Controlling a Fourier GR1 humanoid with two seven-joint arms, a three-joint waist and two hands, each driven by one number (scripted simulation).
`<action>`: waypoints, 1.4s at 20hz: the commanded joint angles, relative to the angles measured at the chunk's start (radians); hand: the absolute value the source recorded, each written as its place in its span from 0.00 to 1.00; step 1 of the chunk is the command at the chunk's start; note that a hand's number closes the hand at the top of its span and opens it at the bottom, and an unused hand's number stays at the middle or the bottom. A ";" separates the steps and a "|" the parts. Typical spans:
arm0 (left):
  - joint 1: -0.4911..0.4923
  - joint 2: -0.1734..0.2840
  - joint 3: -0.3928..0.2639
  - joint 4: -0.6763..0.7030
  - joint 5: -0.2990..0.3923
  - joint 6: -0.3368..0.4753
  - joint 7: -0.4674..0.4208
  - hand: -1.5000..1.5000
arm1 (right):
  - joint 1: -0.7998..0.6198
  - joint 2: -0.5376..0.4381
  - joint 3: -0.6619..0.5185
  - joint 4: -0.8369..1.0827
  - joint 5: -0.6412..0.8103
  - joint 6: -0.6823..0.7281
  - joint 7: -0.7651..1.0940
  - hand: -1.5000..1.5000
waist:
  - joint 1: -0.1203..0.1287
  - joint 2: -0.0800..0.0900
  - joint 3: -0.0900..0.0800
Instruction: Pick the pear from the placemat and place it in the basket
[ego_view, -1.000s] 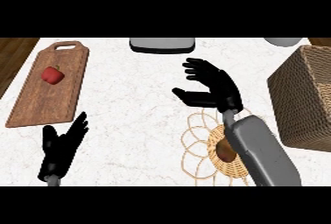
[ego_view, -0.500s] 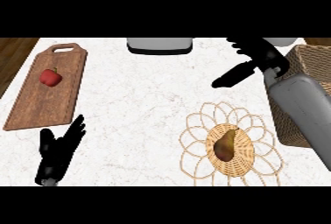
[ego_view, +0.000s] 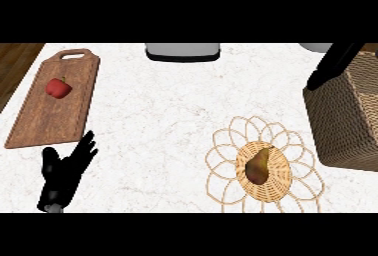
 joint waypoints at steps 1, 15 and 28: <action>0.014 -0.020 -0.005 0.097 0.001 -0.006 0.015 0.50 | -0.088 -0.044 -0.004 0.086 -0.112 0.250 0.134 0.00 | -0.005 0.010 -0.010; 0.008 -0.005 0.030 0.058 0.001 -0.025 0.064 0.50 | -0.059 -0.025 0.052 0.153 -0.145 0.285 0.073 0.00 | -0.018 0.003 -0.007; 0.038 -0.021 0.039 0.043 -0.015 -0.048 0.061 0.50 | 0.182 0.102 0.085 -0.036 0.012 0.080 0.018 0.00 | -0.019 0.004 -0.006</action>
